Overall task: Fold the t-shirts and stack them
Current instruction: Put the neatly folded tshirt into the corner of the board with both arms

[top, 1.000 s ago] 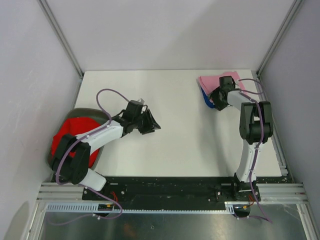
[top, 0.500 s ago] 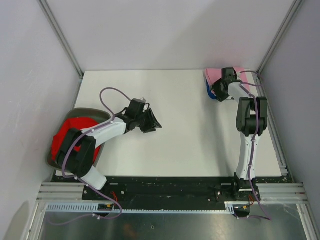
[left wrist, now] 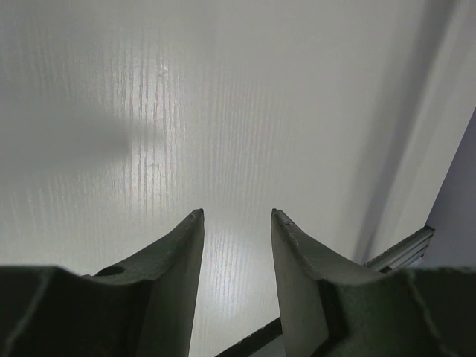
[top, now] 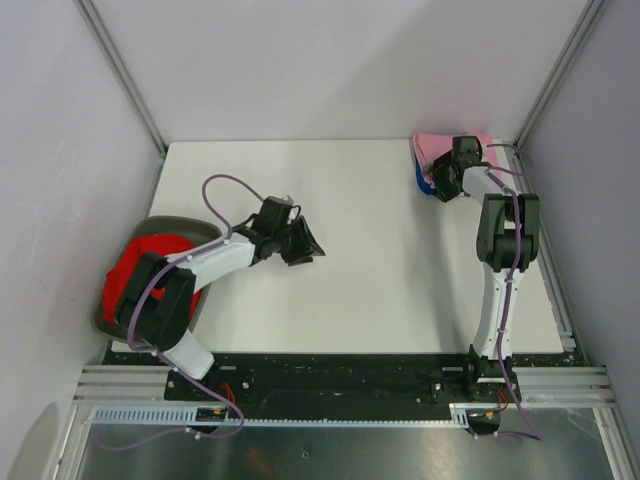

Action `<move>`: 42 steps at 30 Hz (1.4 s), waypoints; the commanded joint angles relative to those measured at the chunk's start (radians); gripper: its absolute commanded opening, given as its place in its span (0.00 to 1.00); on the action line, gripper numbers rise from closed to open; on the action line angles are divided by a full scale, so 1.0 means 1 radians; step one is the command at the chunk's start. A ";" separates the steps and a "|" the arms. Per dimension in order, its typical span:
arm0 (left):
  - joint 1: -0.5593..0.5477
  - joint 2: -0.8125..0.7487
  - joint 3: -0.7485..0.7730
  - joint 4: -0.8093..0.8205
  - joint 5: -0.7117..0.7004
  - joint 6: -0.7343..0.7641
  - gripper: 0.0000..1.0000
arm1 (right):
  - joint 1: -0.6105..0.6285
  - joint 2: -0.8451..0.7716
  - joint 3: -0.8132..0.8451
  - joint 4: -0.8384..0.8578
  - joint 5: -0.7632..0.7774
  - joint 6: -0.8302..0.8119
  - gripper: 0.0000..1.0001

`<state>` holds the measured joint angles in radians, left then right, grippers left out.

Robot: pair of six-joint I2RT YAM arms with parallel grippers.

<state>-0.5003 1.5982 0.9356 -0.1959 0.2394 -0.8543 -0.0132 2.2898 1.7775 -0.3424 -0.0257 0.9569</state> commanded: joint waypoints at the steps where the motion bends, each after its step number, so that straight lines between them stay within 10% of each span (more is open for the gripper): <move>1: 0.013 -0.029 0.035 0.021 -0.012 0.021 0.47 | -0.012 -0.037 -0.052 0.010 0.038 -0.065 0.76; 17: 0.150 -0.361 -0.144 -0.035 -0.050 0.102 0.50 | 0.129 -0.502 -0.341 -0.026 -0.011 -0.139 0.82; 33: 0.248 -0.769 -0.346 -0.169 -0.130 0.269 0.57 | 0.660 -0.973 -0.601 -0.109 0.237 -0.271 0.97; 42: 0.236 -0.854 -0.353 -0.219 -0.087 0.312 0.57 | 0.716 -1.064 -0.662 -0.126 0.278 -0.264 0.99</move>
<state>-0.2562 0.7776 0.5755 -0.3973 0.1341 -0.5999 0.6968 1.2633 1.1263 -0.4591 0.1944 0.7055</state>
